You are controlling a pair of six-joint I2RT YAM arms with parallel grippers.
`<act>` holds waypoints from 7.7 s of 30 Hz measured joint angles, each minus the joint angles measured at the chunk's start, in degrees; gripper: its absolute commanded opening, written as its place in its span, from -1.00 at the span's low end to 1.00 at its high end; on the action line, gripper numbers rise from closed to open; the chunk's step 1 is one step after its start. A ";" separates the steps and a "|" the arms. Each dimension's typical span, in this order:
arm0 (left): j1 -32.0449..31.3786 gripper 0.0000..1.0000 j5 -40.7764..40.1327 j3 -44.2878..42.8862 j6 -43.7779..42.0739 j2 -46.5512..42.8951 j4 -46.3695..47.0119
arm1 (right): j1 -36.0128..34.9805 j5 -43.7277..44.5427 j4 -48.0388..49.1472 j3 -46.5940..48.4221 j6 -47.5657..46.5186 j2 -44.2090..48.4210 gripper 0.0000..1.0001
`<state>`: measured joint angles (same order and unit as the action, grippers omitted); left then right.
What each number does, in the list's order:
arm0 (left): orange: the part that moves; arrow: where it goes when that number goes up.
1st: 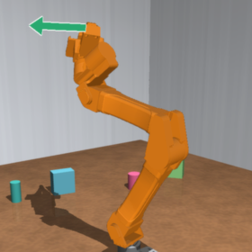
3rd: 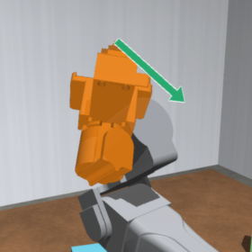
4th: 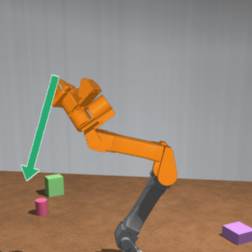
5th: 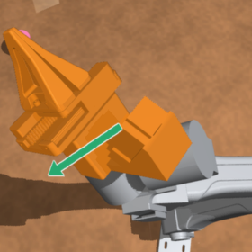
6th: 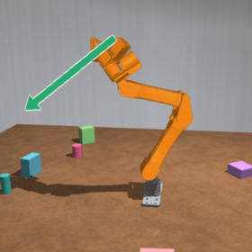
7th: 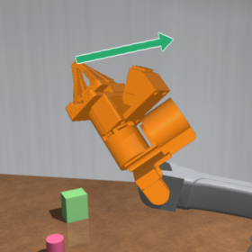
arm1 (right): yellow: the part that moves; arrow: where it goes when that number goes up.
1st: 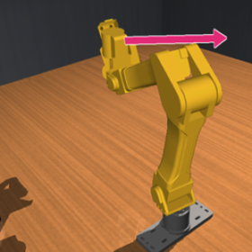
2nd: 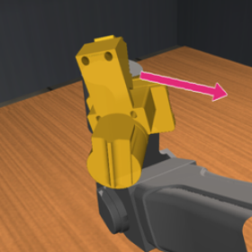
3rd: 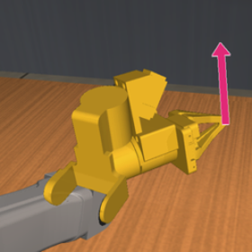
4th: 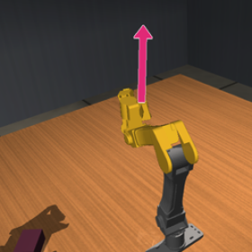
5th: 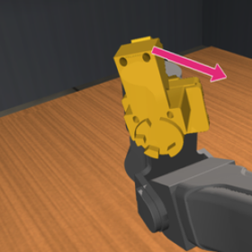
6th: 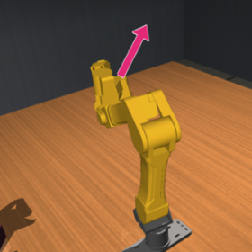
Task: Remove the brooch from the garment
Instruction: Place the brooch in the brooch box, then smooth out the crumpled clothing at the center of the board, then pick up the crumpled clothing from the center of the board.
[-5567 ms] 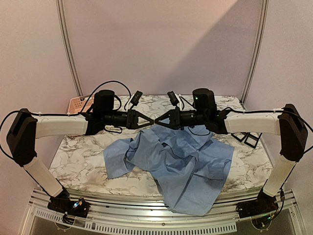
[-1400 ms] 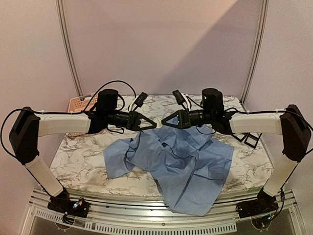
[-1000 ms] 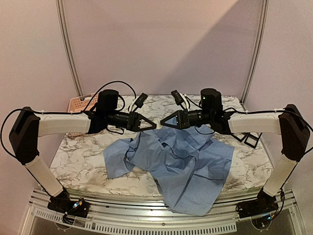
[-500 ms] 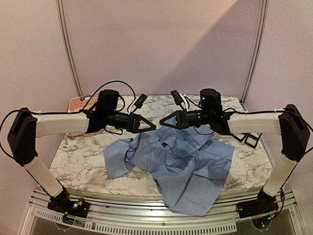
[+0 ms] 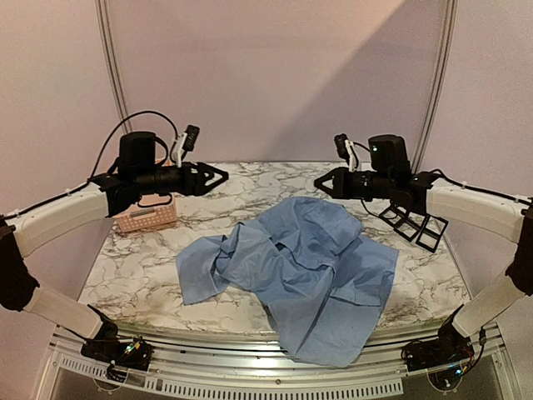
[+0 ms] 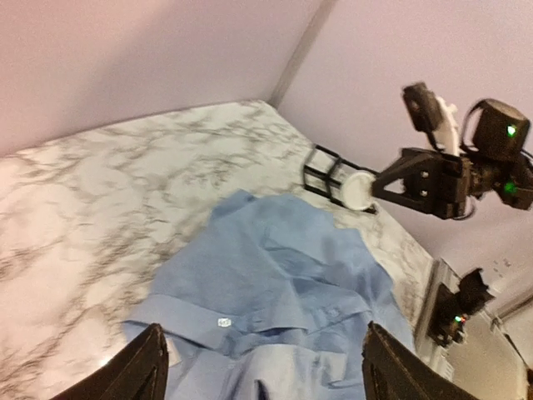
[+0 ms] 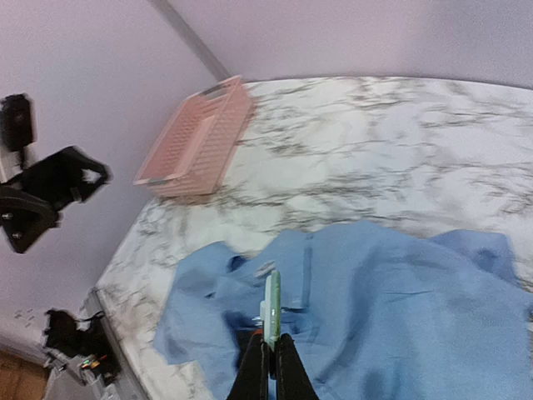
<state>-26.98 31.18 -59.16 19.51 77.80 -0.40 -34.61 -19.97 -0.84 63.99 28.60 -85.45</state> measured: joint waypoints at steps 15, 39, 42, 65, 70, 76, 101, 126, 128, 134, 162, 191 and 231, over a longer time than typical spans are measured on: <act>9.27 0.93 -25.09 0.57 -6.71 -13.77 -11.43 | 12.76 33.33 -33.24 12.96 -7.89 -6.95 -1.00; 9.29 0.94 -27.74 1.03 -7.41 -13.16 -12.39 | 18.27 53.16 -45.90 24.50 -16.61 -27.76 -1.00; 9.29 0.94 -27.63 1.03 -7.37 -13.16 -12.39 | 18.40 54.27 -45.79 24.90 -17.46 -29.03 -1.00; 9.29 0.94 -26.95 1.05 -7.23 -12.41 -12.39 | 19.06 57.61 -44.13 25.62 -20.22 -33.79 -1.00; 9.29 0.94 -26.84 1.05 -7.23 -12.41 -12.39 | 19.06 57.92 -44.13 25.75 -20.55 -34.32 -1.00; 9.29 0.95 -26.69 1.05 -7.21 -12.41 -12.39 | 19.06 58.01 -44.11 26.43 -20.55 -34.95 -0.98; 9.29 0.95 -26.43 1.05 -7.02 -12.04 -12.37 | 19.06 55.36 -45.13 27.36 -17.70 -37.31 -0.54; 8.37 0.90 -20.83 1.60 -3.65 -7.30 -10.45 | 19.28 28.35 -35.67 23.19 -18.95 -19.85 0.53; 7.08 0.90 -19.58 1.66 -2.01 -5.90 -9.99 | 19.28 20.26 -32.96 21.40 -19.71 -16.63 0.55; -0.22 0.91 -16.94 2.49 4.42 -3.04 -9.68 | 17.97 2.97 -27.10 18.73 -21.79 -13.60 0.57; -11.58 0.66 -16.39 7.63 19.15 5.05 -7.13 | 12.46 -2.58 -20.52 20.28 -30.51 -27.69 0.56; -12.59 -1.00 -16.87 4.96 11.80 7.96 -19.12 | 10.62 19.30 -13.66 23.93 -19.74 -33.46 -1.00; -7.21 0.66 -9.07 4.31 13.00 7.98 -16.61 | -7.50 5.84 -10.54 18.34 -31.36 -21.16 0.22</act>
<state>-34.20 22.11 -54.85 32.51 85.78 -17.02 -42.11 -14.13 -11.38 82.32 -2.76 -106.61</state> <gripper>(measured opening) 0.826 0.653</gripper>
